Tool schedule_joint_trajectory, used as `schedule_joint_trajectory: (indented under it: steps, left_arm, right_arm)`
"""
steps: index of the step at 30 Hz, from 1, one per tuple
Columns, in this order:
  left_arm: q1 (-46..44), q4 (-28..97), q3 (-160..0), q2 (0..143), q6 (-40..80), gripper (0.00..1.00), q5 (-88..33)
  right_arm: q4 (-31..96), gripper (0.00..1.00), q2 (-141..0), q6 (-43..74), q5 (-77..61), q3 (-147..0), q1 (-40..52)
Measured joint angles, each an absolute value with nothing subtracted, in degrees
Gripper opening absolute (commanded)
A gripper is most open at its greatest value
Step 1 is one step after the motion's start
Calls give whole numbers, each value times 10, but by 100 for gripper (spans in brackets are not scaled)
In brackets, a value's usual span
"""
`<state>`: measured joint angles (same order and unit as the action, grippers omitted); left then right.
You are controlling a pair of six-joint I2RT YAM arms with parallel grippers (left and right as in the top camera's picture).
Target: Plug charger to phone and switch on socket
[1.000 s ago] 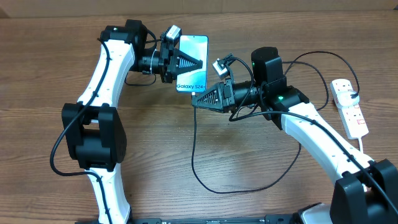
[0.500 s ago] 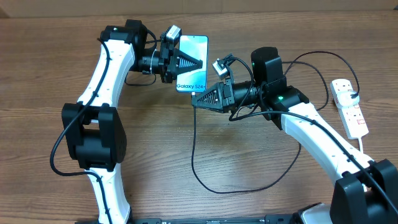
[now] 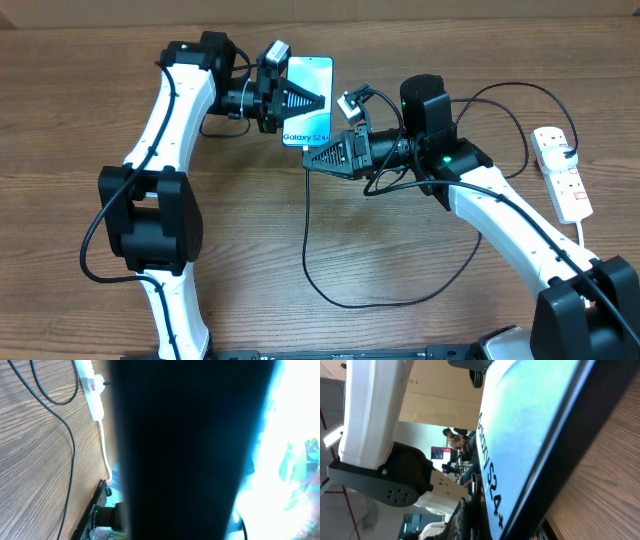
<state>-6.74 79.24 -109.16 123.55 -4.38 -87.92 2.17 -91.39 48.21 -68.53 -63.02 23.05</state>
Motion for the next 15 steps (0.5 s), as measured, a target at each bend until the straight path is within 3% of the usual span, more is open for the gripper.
schedule_joint_trajectory:
  steps: [15]
  left_arm:
    - [-66,792,-1091,1235,-31,4,-879]
  right_arm:
    - [26,4,-914,495,-661,-630,241]
